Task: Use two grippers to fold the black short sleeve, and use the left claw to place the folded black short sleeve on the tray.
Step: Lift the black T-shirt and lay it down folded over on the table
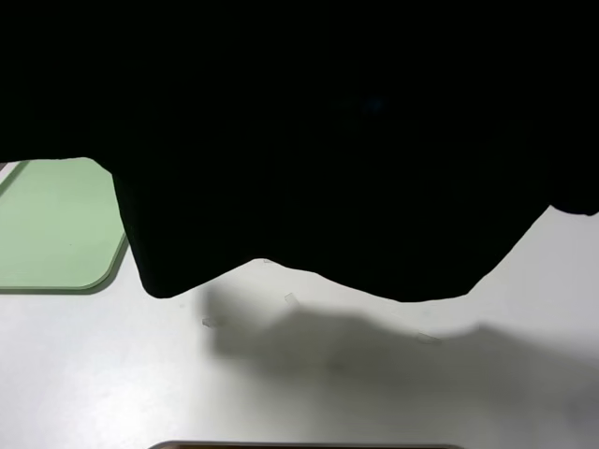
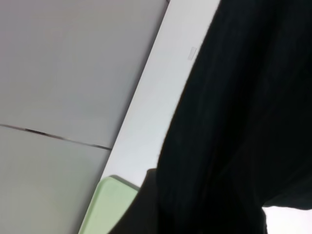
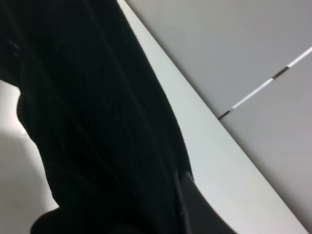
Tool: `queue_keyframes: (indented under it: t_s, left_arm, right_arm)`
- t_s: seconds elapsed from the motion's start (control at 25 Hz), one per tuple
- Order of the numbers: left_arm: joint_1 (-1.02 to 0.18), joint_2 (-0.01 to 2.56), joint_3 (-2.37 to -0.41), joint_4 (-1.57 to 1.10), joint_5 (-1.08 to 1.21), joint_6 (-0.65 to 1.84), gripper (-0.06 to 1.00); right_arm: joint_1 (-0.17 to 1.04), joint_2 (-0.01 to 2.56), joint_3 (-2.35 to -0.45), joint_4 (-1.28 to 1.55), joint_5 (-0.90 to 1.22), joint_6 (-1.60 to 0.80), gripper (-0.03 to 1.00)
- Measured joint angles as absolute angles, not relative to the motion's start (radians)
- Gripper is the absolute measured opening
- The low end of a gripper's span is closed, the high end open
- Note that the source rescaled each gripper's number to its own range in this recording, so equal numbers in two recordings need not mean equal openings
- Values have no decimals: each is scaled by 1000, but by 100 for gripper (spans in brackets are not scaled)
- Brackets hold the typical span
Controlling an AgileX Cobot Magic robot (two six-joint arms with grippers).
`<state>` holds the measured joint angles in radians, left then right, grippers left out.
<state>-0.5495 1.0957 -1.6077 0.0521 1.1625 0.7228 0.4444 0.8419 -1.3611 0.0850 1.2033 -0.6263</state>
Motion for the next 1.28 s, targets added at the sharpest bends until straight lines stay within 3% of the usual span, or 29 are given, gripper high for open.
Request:
queue_keyframes:
  t_s: [0.52,0.88,1.12,1.28]
  left_arm:
    - [-551,965,-1427,-14,1161,688,0]
    - [-559,1062,-1185,142,1069,687,0]
    - [-559,1251,-1145,345,823,662,0]
    - [-504,1401,-1145,443,663,623,0]
  right_arm:
    - [444,719,-1273,162,1199,-537,0]
    - [451,870,-1094,-30,1163,-536,0]
    - [453,1080,-1078,-269,928,-529,0]
    - [391,1224,-1078,-333,743,-516,0]
